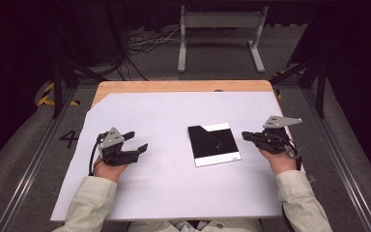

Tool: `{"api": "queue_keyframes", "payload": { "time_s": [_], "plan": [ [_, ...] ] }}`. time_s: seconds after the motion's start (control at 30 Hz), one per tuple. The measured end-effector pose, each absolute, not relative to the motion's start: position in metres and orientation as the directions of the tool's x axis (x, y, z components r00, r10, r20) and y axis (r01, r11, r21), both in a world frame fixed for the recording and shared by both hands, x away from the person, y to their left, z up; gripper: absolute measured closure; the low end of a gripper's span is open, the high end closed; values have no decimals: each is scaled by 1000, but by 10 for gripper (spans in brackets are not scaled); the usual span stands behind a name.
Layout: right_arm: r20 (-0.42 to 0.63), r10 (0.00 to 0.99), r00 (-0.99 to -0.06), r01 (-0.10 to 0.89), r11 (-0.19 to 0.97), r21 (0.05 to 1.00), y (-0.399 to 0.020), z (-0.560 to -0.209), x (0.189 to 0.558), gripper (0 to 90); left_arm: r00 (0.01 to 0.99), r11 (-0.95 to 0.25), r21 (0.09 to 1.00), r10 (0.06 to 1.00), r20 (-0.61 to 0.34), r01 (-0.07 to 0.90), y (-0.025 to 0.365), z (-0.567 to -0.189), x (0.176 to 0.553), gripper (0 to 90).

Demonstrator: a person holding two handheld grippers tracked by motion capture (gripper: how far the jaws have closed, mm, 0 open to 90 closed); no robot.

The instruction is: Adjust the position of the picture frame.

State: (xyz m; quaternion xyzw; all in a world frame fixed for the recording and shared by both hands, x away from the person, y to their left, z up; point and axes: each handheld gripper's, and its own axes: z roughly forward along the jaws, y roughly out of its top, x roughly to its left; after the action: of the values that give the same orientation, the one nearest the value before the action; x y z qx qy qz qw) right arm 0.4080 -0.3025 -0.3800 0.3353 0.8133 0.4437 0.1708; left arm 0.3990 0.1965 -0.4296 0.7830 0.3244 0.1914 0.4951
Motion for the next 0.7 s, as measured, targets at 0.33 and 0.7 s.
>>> {"api": "queue_keyframes", "payload": {
  "time_s": [0.33, 0.7],
  "plan": [
    [40, 704, -709, 454, 412, 790, -297, -386, 413, 900, 717, -299, 889, 696, -47, 348, 195, -429, 399, 334],
    [47, 654, -755, 490, 516, 702, -287, -397, 412, 900, 720, -315, 882, 693, -40, 351, 195, -428, 400, 365]
  ]
}}
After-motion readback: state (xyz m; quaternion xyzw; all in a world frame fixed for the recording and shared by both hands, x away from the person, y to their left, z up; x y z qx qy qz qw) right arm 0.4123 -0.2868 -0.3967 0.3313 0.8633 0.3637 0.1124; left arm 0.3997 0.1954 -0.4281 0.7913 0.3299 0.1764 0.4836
